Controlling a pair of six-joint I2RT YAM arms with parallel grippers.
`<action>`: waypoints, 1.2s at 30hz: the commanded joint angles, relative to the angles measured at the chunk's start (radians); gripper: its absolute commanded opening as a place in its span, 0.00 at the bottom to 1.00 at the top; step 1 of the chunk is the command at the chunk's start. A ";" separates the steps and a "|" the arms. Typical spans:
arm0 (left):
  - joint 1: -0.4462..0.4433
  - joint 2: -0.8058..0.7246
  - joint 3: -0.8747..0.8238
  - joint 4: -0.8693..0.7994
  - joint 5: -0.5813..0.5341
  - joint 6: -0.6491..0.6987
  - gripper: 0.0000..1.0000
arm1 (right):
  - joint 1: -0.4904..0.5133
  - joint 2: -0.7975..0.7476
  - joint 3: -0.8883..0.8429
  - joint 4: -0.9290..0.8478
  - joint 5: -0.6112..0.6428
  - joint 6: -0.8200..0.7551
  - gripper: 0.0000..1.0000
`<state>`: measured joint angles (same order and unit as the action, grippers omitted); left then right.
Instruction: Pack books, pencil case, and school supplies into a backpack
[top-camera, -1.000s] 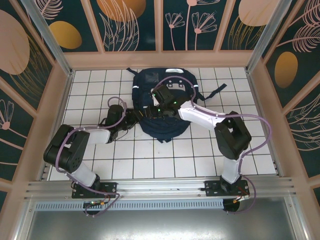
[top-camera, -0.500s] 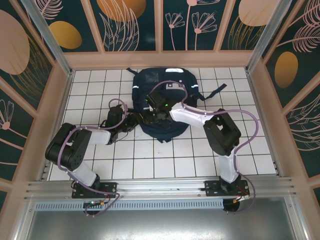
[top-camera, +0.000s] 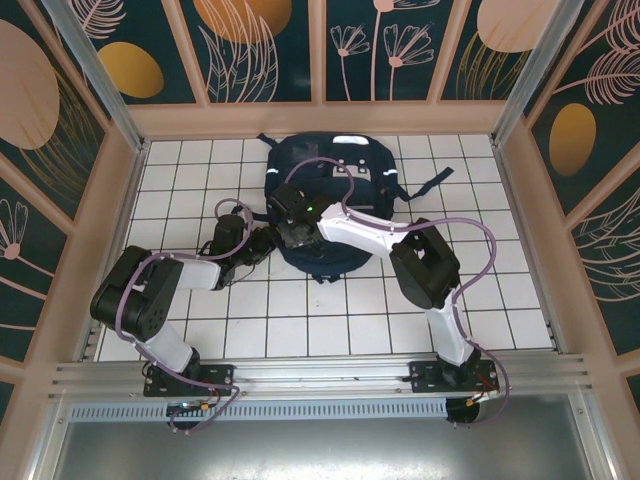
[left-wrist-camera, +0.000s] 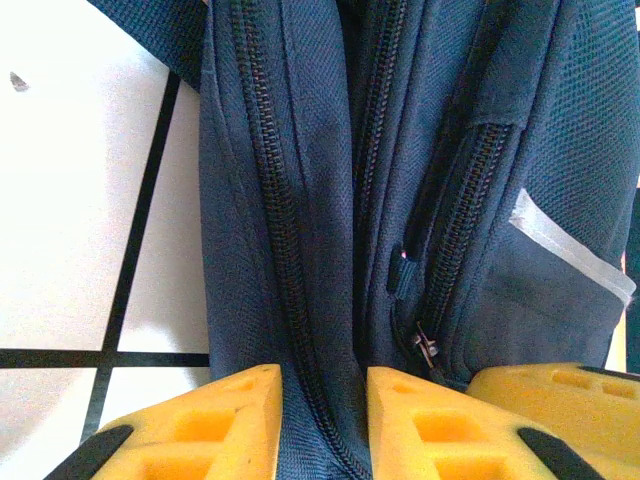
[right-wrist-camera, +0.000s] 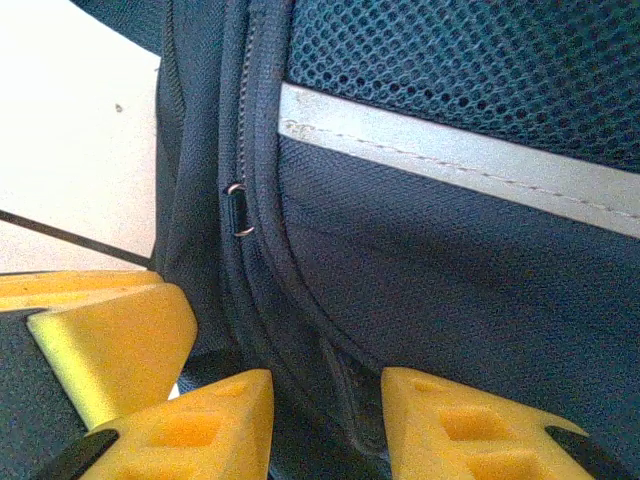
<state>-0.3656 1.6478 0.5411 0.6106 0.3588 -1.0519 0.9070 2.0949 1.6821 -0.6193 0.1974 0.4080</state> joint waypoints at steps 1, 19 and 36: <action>-0.010 -0.003 -0.002 0.013 0.044 0.003 0.30 | -0.014 -0.029 0.004 -0.045 0.063 0.032 0.36; -0.010 0.022 0.266 -0.188 -0.021 0.125 0.58 | -0.100 -0.423 -0.412 0.287 -0.052 0.147 0.50; -0.015 0.227 0.393 -0.199 0.011 0.175 0.00 | -0.105 -0.487 -0.529 0.373 -0.088 0.152 0.49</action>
<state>-0.3737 1.8538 0.9268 0.4068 0.3462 -0.8745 0.8047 1.6295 1.1790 -0.2840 0.1295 0.5571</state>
